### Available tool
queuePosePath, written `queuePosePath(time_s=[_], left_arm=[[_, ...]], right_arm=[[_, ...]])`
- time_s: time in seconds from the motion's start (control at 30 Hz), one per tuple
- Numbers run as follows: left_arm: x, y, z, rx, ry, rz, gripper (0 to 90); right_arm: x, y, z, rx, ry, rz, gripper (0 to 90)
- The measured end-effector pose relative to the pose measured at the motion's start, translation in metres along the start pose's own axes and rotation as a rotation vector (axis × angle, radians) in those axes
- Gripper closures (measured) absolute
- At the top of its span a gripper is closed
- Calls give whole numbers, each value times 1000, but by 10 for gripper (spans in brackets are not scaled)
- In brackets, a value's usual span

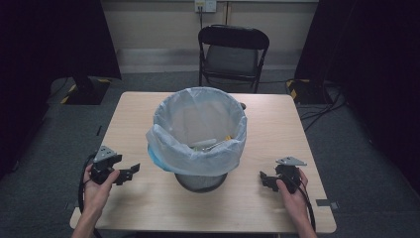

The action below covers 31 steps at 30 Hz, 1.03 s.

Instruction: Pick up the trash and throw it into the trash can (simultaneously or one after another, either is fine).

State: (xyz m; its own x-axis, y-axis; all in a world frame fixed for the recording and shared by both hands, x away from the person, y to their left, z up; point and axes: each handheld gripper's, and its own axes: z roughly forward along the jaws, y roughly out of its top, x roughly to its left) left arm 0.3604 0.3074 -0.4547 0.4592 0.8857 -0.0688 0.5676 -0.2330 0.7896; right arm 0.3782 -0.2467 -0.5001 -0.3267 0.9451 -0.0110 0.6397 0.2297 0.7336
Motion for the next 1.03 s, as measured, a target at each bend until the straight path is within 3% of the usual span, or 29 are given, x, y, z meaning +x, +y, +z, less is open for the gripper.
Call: queuePosePath(time_s=[0.27, 0.37, 0.47, 0.5, 0.6, 0.67, 0.73, 1.03], left_arm=[[-10, -20, 14, 97, -9, 16, 189], [-14, -27, 19, 120, -24, -5, 189], [-17, -33, 24, 143, -5, 27, 157], [-19, -33, 26, 154, 10, 66, 154], [-20, -33, 28, 143, 18, 69, 119], [-16, -37, 33, 107, 20, 72, 56], [-15, -36, 34, 116, 26, 76, 27], [-15, -36, 34, 116, 26, 77, 22]], right_arm=[[0, 0, 0, 0, 0, 0, 119], [0, 0, 0, 0, 0, 0, 119], [0, 0, 0, 0, -1, 0, 119], [0, 0, 0, 1, -1, 0, 119], [0, 0, 0, 0, -1, 0, 119], [0, 0, 0, 0, -1, 0, 119], [0, 0, 0, 0, -1, 0, 119], [0, 0, 0, 0, -1, 0, 119]])
